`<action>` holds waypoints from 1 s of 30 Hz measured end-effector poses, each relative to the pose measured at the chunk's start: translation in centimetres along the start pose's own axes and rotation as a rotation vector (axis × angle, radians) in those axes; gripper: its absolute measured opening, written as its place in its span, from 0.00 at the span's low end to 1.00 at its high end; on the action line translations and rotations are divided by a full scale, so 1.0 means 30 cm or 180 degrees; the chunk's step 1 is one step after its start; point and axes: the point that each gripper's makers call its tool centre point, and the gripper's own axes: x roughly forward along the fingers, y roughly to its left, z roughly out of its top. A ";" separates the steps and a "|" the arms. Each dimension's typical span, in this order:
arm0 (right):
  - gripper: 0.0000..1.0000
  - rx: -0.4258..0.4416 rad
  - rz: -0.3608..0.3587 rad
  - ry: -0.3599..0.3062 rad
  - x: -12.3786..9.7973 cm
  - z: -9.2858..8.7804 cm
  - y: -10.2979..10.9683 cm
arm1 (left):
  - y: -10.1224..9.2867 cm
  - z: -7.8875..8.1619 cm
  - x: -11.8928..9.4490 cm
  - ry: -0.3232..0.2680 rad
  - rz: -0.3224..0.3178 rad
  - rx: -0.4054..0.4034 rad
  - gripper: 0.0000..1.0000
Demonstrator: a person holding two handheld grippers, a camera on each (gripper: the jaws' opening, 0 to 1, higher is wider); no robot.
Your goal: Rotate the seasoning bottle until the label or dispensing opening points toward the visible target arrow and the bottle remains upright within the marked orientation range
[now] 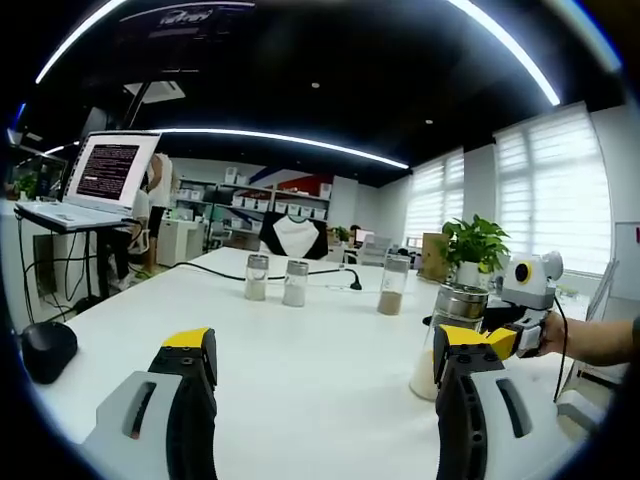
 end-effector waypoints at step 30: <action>0.41 -0.0021 0.0199 -0.0129 0.003 -0.027 -0.017 | -0.013 -0.005 0.004 0.0005 -0.0026 0.0000 0.94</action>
